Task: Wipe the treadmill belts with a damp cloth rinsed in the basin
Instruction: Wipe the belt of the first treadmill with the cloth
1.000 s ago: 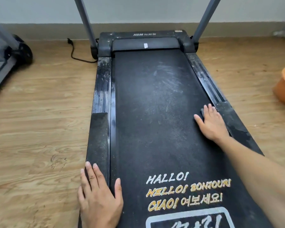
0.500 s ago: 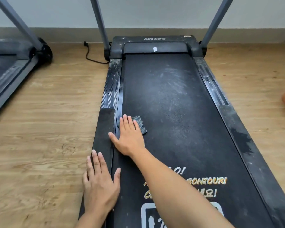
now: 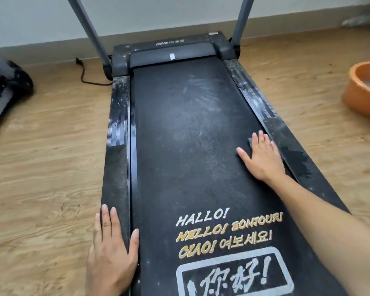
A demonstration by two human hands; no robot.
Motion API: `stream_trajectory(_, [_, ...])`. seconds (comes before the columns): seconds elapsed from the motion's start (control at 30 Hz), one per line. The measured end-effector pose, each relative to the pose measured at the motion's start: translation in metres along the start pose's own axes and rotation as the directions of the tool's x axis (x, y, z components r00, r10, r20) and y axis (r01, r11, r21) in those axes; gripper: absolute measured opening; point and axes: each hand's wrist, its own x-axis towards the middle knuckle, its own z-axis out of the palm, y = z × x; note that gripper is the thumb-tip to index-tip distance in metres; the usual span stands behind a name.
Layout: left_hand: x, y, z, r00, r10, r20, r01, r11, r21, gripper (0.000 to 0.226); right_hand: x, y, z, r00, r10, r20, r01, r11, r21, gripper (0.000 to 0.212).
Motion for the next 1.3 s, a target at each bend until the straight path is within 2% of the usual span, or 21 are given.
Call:
stream_trajectory(0.07, [-0.001,0.001,-0.001,1.0,0.001,0.011,-0.001,1.0,-0.001,0.091,-0.012,-0.025,0.008,0.998,0.062,-0.016,-0.061,0.998,0.031,0.107])
stream_trajectory(0.13, [-0.002,0.001,-0.002,1.0,0.008,0.006,-0.008,1.0,-0.011,0.089,-0.025,-0.068,0.018,0.999,0.044,-0.027,-0.043,0.998,0.038,0.107])
stream_trajectory(0.27, [-0.004,0.001,-0.003,1.0,0.016,-0.007,-0.016,0.999,-0.028,0.086,-0.06,-0.19,0.046,0.966,-0.259,0.013,0.258,0.965,0.044,0.102])
stream_trajectory(0.33, [-0.004,-0.001,-0.003,1.0,0.021,-0.011,-0.021,0.999,-0.036,0.084,-0.096,-0.245,0.06,0.902,-0.427,0.062,0.424,0.904,0.058,0.097])
stream_trajectory(0.4, [-0.003,-0.002,-0.004,1.0,0.017,-0.02,-0.018,0.998,-0.063,0.083,-0.131,-0.268,0.068,0.813,-0.571,0.11,0.568,0.821,0.064,0.092])
stream_trajectory(0.47, [-0.003,-0.003,-0.005,1.0,0.009,-0.014,-0.01,0.998,-0.068,0.082,-0.145,-0.258,0.071,0.709,-0.69,0.147,0.687,0.723,0.073,0.087])
stream_trajectory(0.53, [-0.004,-0.002,-0.004,1.0,0.004,-0.02,-0.005,0.997,-0.081,0.077,-0.135,-0.228,0.066,0.658,-0.738,0.149,0.742,0.669,0.041,0.087])
stream_trajectory(0.57, [-0.004,-0.001,-0.004,1.0,0.004,-0.022,-0.006,0.997,-0.08,0.074,-0.122,-0.209,0.062,0.675,-0.725,0.135,0.729,0.684,0.024,0.088])
stream_trajectory(0.63, [-0.006,-0.001,-0.006,1.0,-0.006,-0.017,0.004,0.997,-0.083,0.076,-0.088,-0.165,0.047,0.773,-0.627,0.095,0.631,0.776,-0.011,0.087])
stream_trajectory(0.7, [-0.007,0.001,-0.008,1.0,-0.007,-0.015,0.005,0.996,-0.083,0.078,-0.055,-0.11,0.029,0.894,-0.445,0.046,0.446,0.895,-0.019,0.085])
stream_trajectory(0.77, [-0.007,0.001,-0.008,1.0,-0.005,-0.017,0.003,0.997,-0.077,0.078,-0.035,-0.05,0.013,0.969,-0.249,0.014,0.249,0.968,-0.013,0.087])
stream_trajectory(0.87, [-0.007,0.001,-0.008,1.0,-0.019,-0.019,0.017,0.997,-0.081,0.077,-0.039,0.007,0.007,0.999,-0.026,-0.021,0.026,1.0,0.002,0.092])
stream_trajectory(1.0, [-0.008,0.002,-0.008,1.0,-0.024,-0.009,0.023,0.996,-0.09,0.076,-0.065,-0.014,0.018,0.989,0.151,-0.011,-0.15,0.988,0.044,0.101])
stream_trajectory(1.07, [-0.008,0.002,-0.008,1.0,-0.018,0.0,0.018,0.996,-0.084,0.075,-0.079,-0.046,0.024,0.996,0.091,0.016,-0.092,0.995,0.044,0.103])
stream_trajectory(1.17, [-0.008,0.0,-0.007,1.0,-0.021,0.0,0.021,0.996,-0.09,0.072,-0.104,-0.111,0.04,0.987,-0.156,0.035,0.156,0.988,0.022,0.099])
stream_trajectory(1.3, [-0.005,-0.001,-0.005,1.0,-0.016,-0.021,0.014,0.993,-0.115,0.066,-0.151,-0.206,0.066,0.878,-0.47,0.095,0.465,0.882,0.07,0.087])
